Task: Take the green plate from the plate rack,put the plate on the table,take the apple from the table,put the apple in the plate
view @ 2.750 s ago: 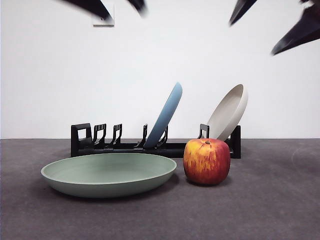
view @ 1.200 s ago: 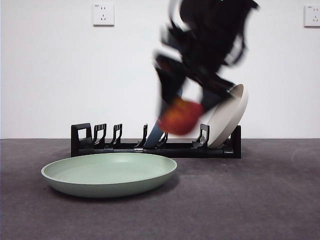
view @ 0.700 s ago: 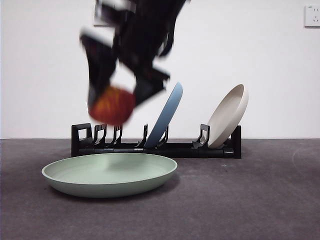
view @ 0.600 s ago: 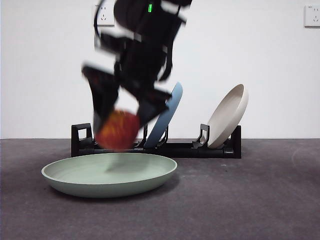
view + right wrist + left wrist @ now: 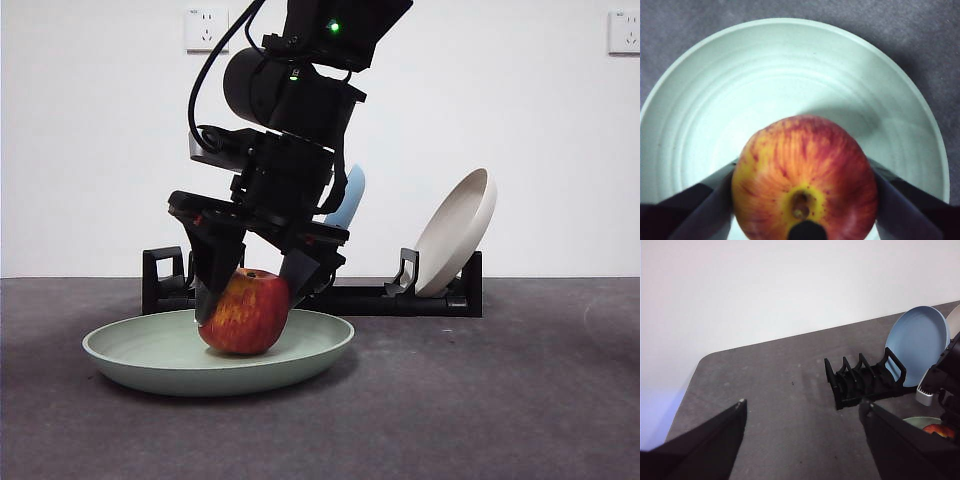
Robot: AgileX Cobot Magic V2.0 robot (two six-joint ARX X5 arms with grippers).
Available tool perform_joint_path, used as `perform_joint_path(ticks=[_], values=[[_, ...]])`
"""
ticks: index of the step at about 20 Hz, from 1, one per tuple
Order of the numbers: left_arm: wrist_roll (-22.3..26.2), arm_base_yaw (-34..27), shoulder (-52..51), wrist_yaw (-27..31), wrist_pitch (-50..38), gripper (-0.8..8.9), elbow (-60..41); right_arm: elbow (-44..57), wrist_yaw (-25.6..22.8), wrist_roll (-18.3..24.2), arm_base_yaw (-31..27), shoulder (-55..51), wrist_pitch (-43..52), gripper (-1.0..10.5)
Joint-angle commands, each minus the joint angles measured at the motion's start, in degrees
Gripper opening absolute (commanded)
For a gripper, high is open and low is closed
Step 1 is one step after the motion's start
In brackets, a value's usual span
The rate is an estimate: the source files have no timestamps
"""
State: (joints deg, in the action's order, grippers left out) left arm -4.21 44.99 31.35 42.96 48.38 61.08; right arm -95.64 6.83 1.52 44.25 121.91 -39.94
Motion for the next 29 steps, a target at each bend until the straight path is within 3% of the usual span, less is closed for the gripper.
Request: perform_joint_path(ticks=[1,9,16,23,25,26,28,29], values=[[-0.8,-0.1,0.9,0.0,-0.2,3.77,-0.2,0.4,-1.4,0.3,0.1,1.8,-0.4,5.4],[-0.6,-0.1,5.1,0.0,-0.2,3.76,-0.2,-0.9,-1.2,0.3,0.1,0.0,-1.1,5.4],[-0.3,-0.1,9.2,-0.3,-0.4,3.75,-0.2,-1.0,-1.4,0.5,-0.1,-8.0,-1.4,5.4],[2.2,-0.1,13.5,-6.8,-3.5,3.37,-0.2,-1.0,-1.4,4.0,-2.4,-20.2,-4.7,5.3],[4.8,-0.1,14.5,-8.9,-5.6,1.64,-0.2,-1.0,-1.4,5.3,-3.7,-23.6,-7.0,4.4],[6.7,-0.1,15.2,-10.6,-7.6,-0.11,-0.2,-1.0,-1.4,6.0,-5.1,-26.3,-9.4,2.8],[8.4,-0.1,16.1,-14.0,-10.7,-0.08,-0.2,-1.0,-0.9,7.4,-8.3,-30.7,-13.8,-0.2],[9.5,-0.2,16.6,-15.4,-11.3,-0.08,-0.2,-1.0,-0.8,8.1,-10.1,-32.5,-15.4,-0.1]])
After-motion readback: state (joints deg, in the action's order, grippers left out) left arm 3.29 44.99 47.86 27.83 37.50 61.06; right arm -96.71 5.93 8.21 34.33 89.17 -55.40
